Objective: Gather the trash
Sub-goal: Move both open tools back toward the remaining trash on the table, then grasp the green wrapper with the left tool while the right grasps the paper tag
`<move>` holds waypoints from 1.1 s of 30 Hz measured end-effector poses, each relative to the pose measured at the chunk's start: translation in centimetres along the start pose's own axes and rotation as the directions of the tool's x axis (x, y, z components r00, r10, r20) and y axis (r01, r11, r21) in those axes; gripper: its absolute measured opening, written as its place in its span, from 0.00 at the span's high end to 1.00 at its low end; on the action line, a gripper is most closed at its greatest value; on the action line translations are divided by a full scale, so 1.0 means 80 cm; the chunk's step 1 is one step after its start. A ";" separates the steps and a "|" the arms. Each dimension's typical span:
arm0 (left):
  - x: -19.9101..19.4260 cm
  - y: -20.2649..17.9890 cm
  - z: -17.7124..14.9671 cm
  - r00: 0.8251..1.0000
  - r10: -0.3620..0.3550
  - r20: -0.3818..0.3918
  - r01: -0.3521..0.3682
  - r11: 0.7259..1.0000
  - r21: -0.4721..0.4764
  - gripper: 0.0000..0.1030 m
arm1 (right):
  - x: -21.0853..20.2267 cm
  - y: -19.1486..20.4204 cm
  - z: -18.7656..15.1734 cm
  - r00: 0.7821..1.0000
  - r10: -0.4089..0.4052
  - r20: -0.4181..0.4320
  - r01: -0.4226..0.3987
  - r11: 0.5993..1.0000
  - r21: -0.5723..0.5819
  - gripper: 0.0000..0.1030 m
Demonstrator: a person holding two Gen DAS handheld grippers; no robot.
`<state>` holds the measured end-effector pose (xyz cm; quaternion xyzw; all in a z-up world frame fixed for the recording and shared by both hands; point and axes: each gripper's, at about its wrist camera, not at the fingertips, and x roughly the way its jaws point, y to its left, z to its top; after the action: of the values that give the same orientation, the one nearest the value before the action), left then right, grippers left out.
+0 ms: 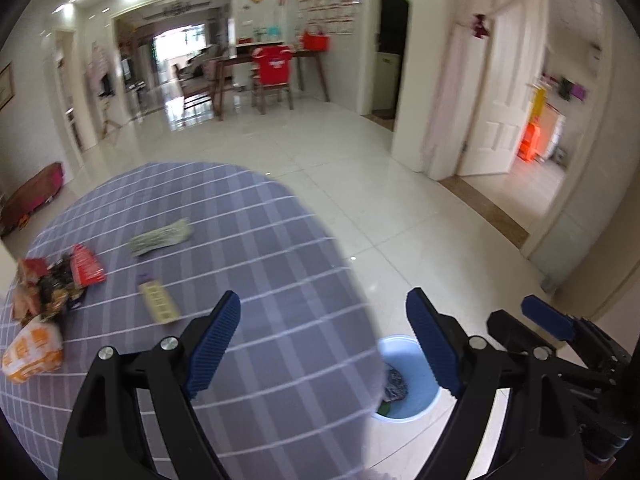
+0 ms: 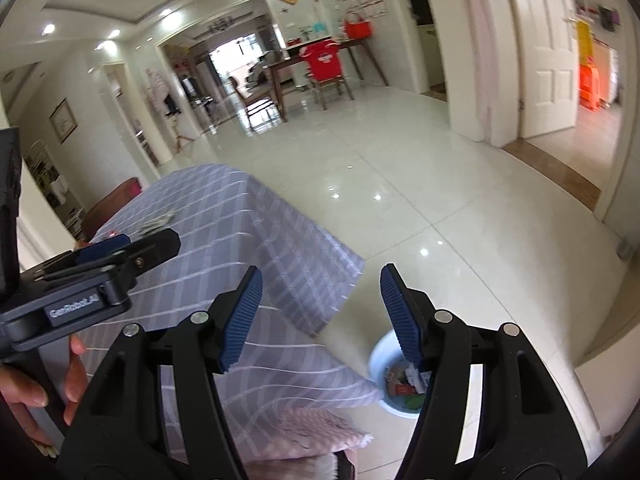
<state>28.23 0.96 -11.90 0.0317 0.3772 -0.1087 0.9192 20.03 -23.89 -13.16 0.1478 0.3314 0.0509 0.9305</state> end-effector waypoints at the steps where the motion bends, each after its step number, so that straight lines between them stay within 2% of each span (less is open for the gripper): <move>1: -0.002 0.020 0.000 1.000 0.010 0.001 -0.010 1.000 -0.024 0.19 | 0.005 0.012 0.002 1.000 0.013 -0.003 -0.013 1.000 -0.013 0.41; 7: 0.005 0.100 -0.003 0.998 0.064 -0.025 -0.066 0.989 -0.129 0.19 | 0.038 0.075 0.018 0.997 0.071 -0.025 -0.073 0.994 -0.081 0.41; 13: 0.024 0.150 -0.004 0.997 0.050 -0.057 -0.060 0.978 -0.202 0.21 | 0.080 0.120 0.026 0.991 0.113 -0.071 -0.121 0.985 -0.123 0.41; 15: 0.034 0.157 -0.005 0.996 0.043 -0.072 -0.057 0.977 -0.207 0.32 | 0.091 0.130 0.024 0.989 0.119 -0.084 -0.129 0.983 -0.129 0.41; 19: 0.058 0.164 -0.003 0.994 0.009 -0.111 -0.035 0.973 -0.228 0.44 | 0.108 0.143 0.027 0.987 0.120 -0.102 -0.134 0.981 -0.138 0.41; 21: 0.068 0.163 -0.004 0.992 0.000 -0.128 -0.029 0.974 -0.225 0.60 | 0.115 0.149 0.030 0.987 0.118 -0.107 -0.132 0.981 -0.141 0.41; 23: 0.077 0.163 -0.006 0.990 0.000 -0.143 -0.031 0.975 -0.218 0.67 | 0.122 0.154 0.034 0.987 0.116 -0.113 -0.132 0.981 -0.144 0.41; 24: 0.079 0.164 -0.006 0.989 0.018 -0.144 -0.048 0.977 -0.206 0.80 | 0.125 0.156 0.035 0.987 0.114 -0.117 -0.131 0.981 -0.146 0.41; 25: 0.079 0.164 -0.006 0.989 0.029 -0.142 -0.058 0.978 -0.202 0.86 | 0.126 0.158 0.036 0.986 0.116 -0.119 -0.133 0.980 -0.148 0.41; 26: 0.080 0.168 -0.006 0.990 0.004 -0.141 -0.035 0.975 -0.218 1.00 | 0.129 0.161 0.037 0.986 0.117 -0.122 -0.135 0.980 -0.150 0.41; 28: 0.082 0.182 -0.009 0.990 -0.040 -0.134 0.004 0.966 -0.259 1.00 | 0.134 0.166 0.039 0.985 0.117 -0.129 -0.137 0.978 -0.155 0.41; 30: 0.076 0.192 -0.011 0.994 -0.024 -0.111 -0.005 0.966 -0.259 1.00 | 0.140 0.176 0.041 0.983 0.123 -0.138 -0.145 0.975 -0.166 0.41; 33: 0.060 0.212 -0.008 0.997 -0.042 -0.067 0.021 0.957 -0.288 1.00 | 0.150 0.194 0.040 0.980 0.129 -0.151 -0.156 0.971 -0.183 0.41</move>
<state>34.92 16.74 -16.11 -0.1040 0.4224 -0.0664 0.8980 31.38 -7.63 -13.21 0.0760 0.3768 0.1602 0.9092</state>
